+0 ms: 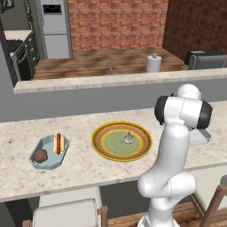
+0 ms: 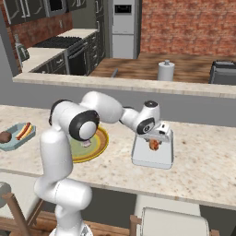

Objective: Place one cooked food and one vegetable from the large plate to each tupperware container.

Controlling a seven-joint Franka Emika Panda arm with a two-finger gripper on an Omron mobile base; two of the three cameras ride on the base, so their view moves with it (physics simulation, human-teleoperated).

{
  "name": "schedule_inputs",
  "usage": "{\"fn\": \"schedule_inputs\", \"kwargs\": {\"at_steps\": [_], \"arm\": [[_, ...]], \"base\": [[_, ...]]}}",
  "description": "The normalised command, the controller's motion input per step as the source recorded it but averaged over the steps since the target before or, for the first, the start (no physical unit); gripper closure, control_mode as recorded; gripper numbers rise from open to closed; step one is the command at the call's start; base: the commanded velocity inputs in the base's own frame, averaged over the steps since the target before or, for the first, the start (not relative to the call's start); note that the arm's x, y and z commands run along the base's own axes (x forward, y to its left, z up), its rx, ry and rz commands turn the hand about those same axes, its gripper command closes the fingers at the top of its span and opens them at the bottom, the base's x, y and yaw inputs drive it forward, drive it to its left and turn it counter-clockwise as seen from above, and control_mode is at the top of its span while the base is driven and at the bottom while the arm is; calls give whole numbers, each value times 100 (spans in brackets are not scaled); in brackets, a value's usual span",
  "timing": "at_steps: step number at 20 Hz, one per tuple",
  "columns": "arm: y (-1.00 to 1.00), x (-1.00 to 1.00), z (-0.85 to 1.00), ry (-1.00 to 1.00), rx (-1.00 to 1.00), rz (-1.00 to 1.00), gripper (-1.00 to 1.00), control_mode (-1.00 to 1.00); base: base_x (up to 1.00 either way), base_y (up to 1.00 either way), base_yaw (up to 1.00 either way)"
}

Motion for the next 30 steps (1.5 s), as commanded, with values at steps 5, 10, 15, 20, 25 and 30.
{"fn": "schedule_inputs", "kwargs": {"at_steps": [5,10,15,20,25,30], "arm": [[2,-70,-8,-37,7,-6,100,-100],[39,-26,61,-39,2,-3,-100,-100],[40,44,37,-15,1,0,-100,-100],[19,59,6,-3,0,0,-100,-100],[3,1,65,-19,0,4,-100,-100],[63,-65,100,-5,-18,17,-100,-100]], "base": [[0,0,0],[0,0,0],[0,0,0],[0,0,0],[0,0,0],[0,0,0]]}}
